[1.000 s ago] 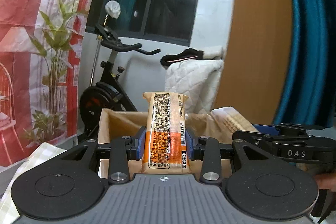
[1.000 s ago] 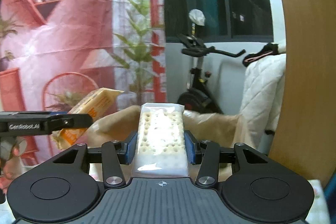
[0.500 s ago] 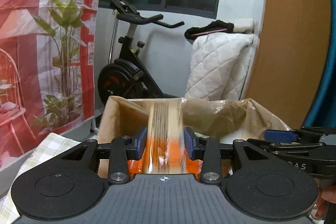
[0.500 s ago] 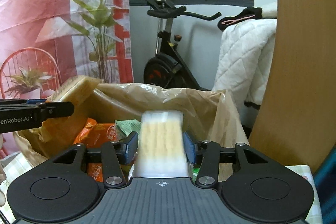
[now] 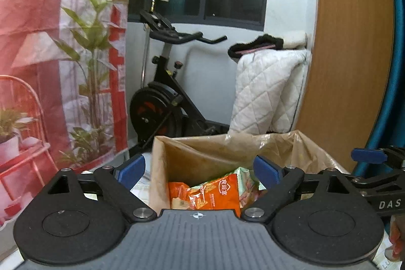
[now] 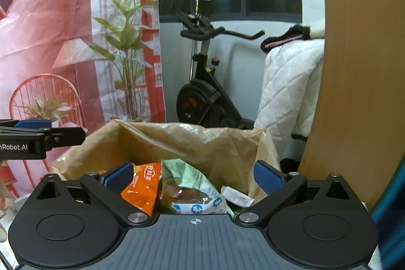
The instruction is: Organize snacks
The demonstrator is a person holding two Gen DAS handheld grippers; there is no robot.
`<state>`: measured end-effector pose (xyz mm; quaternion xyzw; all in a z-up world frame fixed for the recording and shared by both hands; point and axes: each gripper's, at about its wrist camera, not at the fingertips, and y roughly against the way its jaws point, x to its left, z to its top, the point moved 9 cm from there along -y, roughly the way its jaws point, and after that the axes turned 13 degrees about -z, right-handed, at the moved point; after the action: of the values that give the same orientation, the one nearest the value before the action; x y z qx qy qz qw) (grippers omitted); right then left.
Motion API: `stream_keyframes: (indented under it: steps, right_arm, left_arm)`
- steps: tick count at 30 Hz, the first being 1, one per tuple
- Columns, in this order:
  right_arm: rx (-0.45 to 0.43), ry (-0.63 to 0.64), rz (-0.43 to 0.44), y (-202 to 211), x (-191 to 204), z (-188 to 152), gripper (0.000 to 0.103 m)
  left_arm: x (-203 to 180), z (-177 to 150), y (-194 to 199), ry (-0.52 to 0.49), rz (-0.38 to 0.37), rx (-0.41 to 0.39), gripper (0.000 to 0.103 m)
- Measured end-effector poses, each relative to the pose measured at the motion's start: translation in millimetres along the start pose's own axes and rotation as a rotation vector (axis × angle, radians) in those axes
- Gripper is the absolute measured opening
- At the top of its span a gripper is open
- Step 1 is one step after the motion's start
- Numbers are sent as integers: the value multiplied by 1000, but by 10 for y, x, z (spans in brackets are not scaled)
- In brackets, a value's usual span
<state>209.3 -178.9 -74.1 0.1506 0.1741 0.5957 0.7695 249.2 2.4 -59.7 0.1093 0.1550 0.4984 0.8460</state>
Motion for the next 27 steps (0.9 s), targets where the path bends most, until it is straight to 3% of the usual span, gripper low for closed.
stream_keyframes:
  steps: [5,15,27]
  right_arm:
    - [-29,-3,-3,300,8,46,102]
    - [-62,-53,-27,812,-117,120,102]
    - [-69,-83,-75,1032,-235,94,102]
  left_arm:
    - [-60,100,365,-27,94,-55,97]
    - [-282,224,819,-31,98,-104,99]
    - [-391,188,937,-15,74,-126,99]
